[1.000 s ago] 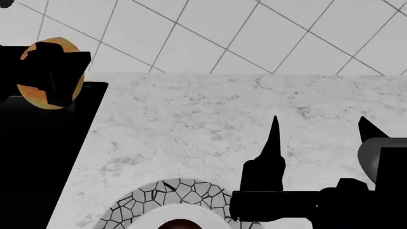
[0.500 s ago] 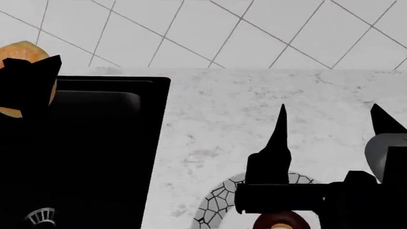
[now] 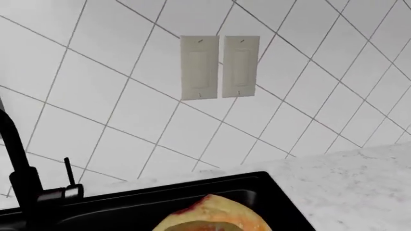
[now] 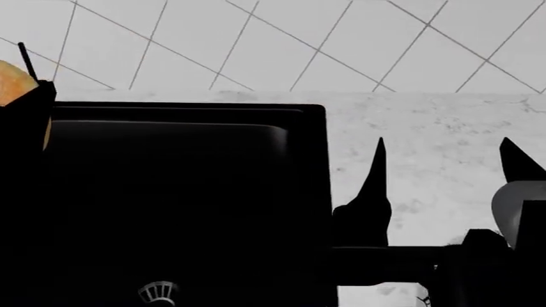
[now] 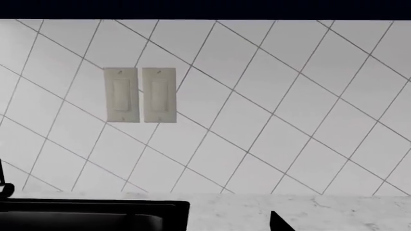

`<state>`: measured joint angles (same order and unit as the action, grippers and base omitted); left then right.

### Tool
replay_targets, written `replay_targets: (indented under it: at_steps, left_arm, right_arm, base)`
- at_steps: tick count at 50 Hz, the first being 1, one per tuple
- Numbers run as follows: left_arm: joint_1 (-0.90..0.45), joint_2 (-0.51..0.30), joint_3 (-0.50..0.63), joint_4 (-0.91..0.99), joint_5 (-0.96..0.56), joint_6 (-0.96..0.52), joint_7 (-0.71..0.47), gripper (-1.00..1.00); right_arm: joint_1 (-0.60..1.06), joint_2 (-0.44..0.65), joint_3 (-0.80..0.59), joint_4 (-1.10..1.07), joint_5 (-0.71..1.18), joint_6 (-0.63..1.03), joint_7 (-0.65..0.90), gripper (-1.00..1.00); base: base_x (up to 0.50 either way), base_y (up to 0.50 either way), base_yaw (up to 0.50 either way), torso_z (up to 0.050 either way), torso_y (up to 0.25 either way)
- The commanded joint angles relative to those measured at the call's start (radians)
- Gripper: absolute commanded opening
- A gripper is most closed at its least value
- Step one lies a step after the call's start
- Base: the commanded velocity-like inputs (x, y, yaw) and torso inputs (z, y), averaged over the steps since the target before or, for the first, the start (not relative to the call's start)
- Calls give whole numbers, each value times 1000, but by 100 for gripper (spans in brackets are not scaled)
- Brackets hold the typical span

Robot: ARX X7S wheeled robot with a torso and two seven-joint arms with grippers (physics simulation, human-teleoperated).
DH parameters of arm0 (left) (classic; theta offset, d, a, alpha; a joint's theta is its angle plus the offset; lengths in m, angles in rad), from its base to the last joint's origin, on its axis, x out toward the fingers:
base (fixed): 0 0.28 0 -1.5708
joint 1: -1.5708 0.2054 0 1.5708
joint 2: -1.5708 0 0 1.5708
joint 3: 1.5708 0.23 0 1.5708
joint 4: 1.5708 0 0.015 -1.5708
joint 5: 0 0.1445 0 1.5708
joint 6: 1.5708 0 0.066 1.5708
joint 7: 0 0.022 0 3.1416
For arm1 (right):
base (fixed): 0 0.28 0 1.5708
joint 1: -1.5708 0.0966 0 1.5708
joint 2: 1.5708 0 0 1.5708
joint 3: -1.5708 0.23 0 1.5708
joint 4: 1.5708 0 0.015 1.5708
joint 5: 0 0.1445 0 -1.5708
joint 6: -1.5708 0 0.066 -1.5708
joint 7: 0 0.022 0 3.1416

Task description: Place the pastries on the plates.

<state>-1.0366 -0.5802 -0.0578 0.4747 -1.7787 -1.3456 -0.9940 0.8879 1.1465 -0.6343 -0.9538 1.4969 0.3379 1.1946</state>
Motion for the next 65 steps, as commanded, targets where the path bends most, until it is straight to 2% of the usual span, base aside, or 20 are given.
replay_targets:
  at_steps: [1, 17, 65]
  left_arm:
    - [41, -28, -29, 76, -41, 39, -52, -100]
    - [76, -43, -54, 114, -13, 61, -48, -100]
    - [76, -63, -6, 145, -5, 93, -68, -100]
  right_arm:
    - [0, 4, 6, 1, 1, -4, -1, 100]
    - [-5, -9, 3, 9, -13, 1, -4, 100]
    - [-2, -28, 0, 1, -28, 21, 6, 100]
  base:
    - [0, 500, 0, 0, 0]
    - [0, 500, 0, 0, 0]
    - [0, 500, 0, 0, 0]
